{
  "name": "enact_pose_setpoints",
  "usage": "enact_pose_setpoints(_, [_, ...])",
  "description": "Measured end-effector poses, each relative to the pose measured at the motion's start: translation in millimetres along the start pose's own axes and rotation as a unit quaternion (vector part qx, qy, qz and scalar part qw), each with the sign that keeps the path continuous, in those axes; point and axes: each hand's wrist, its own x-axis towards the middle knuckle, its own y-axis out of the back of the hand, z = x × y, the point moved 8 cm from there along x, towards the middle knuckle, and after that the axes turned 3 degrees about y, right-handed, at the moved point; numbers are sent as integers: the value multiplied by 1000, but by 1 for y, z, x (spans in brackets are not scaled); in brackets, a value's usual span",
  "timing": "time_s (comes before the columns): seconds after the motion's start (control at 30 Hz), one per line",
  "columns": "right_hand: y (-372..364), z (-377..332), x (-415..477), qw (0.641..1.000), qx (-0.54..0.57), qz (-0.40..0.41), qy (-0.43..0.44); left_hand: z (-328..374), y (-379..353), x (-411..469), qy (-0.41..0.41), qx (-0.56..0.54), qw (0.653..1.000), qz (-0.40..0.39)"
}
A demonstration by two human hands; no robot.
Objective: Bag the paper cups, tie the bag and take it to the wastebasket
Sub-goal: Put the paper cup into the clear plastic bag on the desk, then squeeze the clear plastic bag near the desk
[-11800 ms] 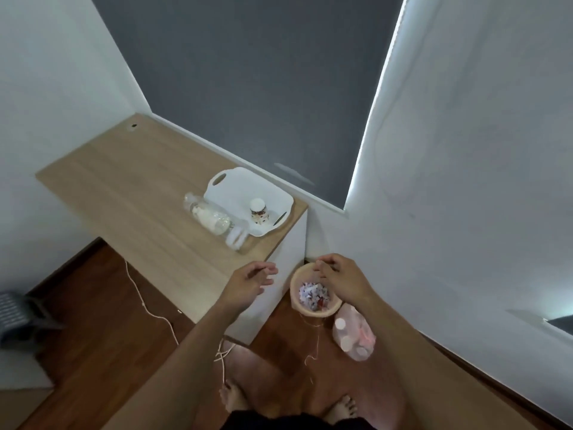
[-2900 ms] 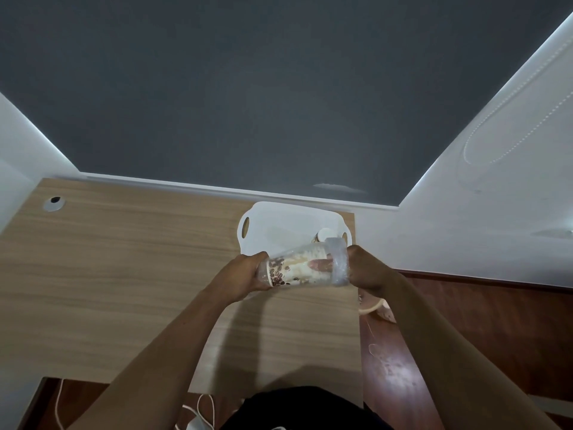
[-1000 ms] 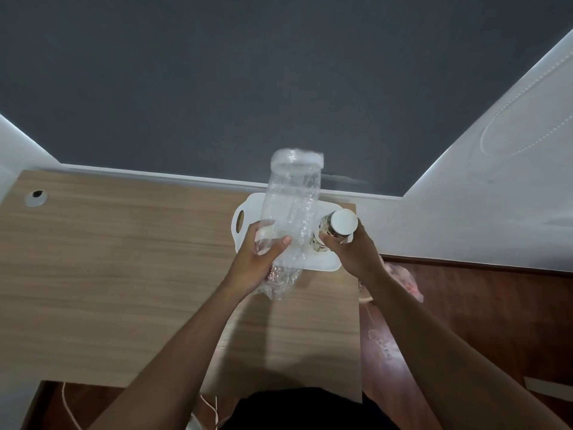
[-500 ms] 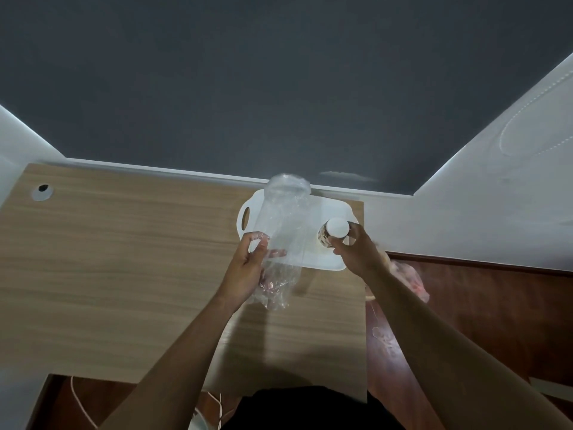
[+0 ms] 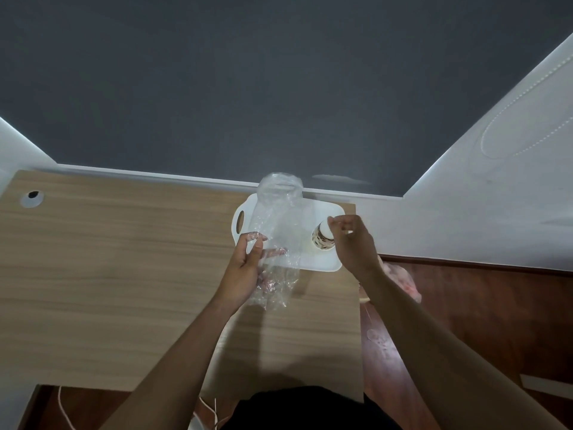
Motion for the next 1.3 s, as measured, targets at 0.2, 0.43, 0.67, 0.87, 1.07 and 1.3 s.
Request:
enact_pose_setpoints(0.2, [-46,-16,-26,979,101,-174,-24,7,-8,-19,-10,53,997,-63])
enact_pose_setpoints(0.43, [-47,-12,-39,943,284,-162,-68,-14,6,-31,-15,107,990,-93])
enact_pose_setpoints(0.67, [-5,16,-60,957,280,-36,-63,-28,-2,-28,-36,127,990,-47])
enact_pose_setpoints(0.87, [30,56,-101,927,364,3,-90,-35,-67,-31,-59,185,973,-126])
enact_pose_setpoints(1.07, [71,108,-115,909,402,9,-111,-36,-154,-40,-63,214,959,-173])
enact_pose_setpoints(1.3, [121,159,-103,911,379,-12,-163,-62,-238,-21,20,216,966,-140])
